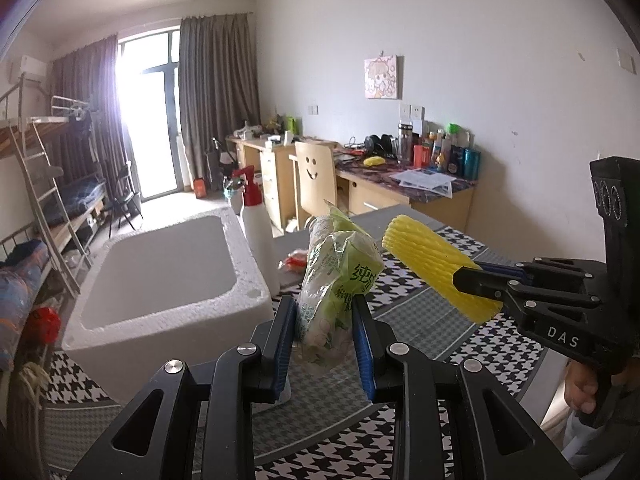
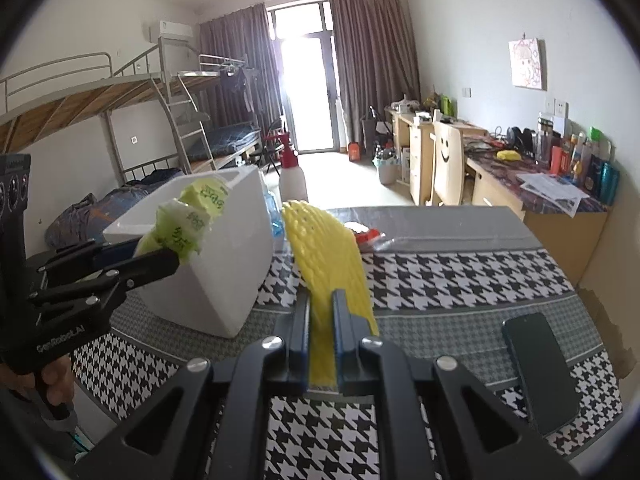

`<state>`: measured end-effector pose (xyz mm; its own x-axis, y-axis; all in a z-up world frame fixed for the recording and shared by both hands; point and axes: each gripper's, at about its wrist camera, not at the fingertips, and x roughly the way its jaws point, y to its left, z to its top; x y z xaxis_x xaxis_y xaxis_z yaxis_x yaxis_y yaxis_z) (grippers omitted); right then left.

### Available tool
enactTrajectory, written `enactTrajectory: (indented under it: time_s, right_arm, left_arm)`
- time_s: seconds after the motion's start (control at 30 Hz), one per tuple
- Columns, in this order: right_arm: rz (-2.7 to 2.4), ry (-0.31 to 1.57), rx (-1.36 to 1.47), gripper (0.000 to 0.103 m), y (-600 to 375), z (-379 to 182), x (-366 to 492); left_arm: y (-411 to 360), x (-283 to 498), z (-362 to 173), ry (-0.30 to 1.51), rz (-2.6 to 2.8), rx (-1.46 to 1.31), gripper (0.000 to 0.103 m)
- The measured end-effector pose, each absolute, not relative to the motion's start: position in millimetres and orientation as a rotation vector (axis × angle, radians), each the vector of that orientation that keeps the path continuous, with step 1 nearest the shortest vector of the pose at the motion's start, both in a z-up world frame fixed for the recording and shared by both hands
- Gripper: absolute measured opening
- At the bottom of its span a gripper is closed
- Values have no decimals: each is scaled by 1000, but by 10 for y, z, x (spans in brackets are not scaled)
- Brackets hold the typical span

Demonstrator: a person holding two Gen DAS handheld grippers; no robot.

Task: Organize soft objects
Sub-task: 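Carry the green pack over the foam box with the left tool while the right follows with the net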

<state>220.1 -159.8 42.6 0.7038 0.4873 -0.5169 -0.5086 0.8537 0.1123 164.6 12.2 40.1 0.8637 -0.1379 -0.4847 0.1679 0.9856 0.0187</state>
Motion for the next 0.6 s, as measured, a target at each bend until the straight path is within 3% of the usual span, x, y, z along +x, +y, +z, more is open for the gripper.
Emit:
enactTrajectory:
  time_s: [0.6]
  right_arm:
    - [569, 474, -46, 13, -1544, 671, 2226]
  left_arm:
    - [196, 1664, 588, 442, -155, 57, 30]
